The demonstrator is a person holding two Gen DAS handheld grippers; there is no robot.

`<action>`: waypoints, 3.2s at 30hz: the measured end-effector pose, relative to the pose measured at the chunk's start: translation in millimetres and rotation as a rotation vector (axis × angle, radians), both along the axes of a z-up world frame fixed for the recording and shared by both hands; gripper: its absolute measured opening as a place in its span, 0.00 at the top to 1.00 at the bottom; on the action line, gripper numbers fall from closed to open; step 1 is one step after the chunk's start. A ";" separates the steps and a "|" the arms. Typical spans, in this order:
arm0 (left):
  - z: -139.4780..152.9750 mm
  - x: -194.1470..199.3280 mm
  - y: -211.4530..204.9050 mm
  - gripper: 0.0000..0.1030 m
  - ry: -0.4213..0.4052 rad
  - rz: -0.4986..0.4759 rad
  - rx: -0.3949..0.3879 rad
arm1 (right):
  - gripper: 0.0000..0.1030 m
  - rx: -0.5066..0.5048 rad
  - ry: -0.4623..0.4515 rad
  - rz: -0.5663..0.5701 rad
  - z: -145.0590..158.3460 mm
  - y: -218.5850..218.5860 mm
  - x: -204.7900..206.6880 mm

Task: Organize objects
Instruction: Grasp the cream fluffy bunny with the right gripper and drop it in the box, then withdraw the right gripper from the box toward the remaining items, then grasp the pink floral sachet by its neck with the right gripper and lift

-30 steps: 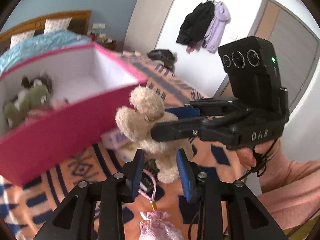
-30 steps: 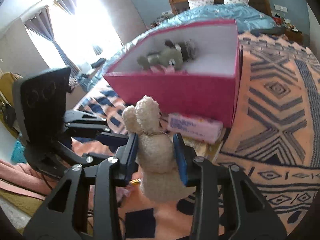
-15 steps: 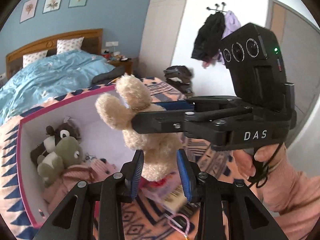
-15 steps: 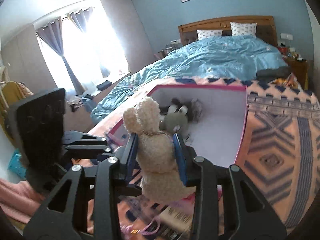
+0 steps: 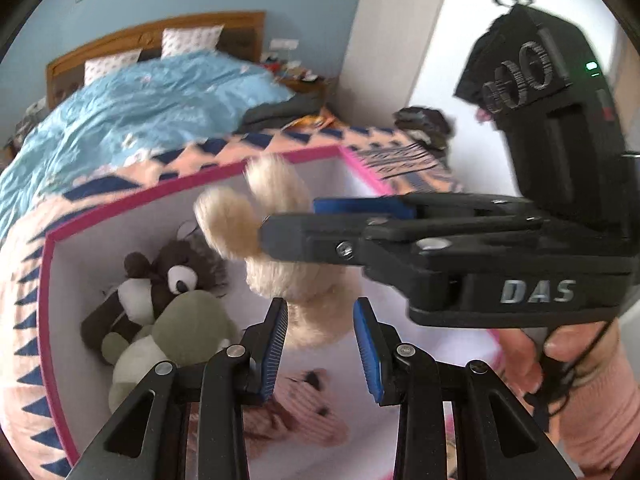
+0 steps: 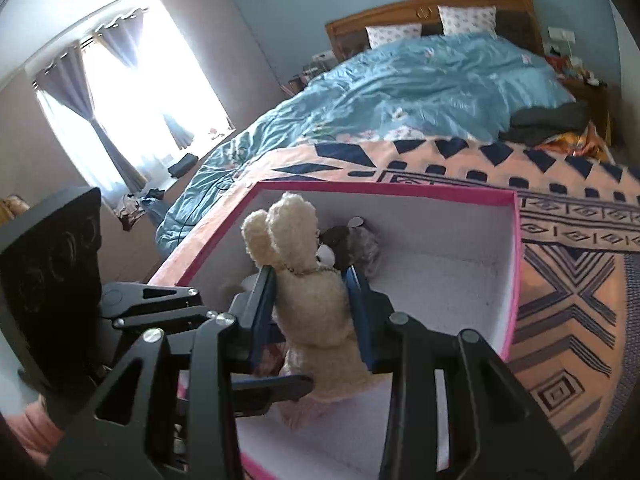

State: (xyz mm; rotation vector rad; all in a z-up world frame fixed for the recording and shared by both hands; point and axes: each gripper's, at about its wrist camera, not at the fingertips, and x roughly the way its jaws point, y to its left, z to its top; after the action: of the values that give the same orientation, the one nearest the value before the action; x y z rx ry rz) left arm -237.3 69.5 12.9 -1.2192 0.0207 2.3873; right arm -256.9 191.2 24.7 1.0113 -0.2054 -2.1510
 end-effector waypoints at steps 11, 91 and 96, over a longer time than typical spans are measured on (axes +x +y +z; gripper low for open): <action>-2.2 2.0 -18.4 0.60 0.027 0.085 -0.010 | 0.48 -0.018 -0.008 -0.064 1.5 22.2 8.8; -100.4 258.2 -29.0 0.44 -0.160 -0.114 0.239 | 0.78 0.000 -0.094 0.222 -86.9 24.5 236.4; -101.7 254.4 -23.5 0.53 -0.153 -0.111 0.224 | 0.72 0.008 -0.125 0.222 -91.8 21.3 226.7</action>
State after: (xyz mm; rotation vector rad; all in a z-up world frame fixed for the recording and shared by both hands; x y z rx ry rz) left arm 17.1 46.1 -88.9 -1.2544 -0.2151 2.1305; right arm -30.2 212.4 -67.1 1.1193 -0.1372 -1.8929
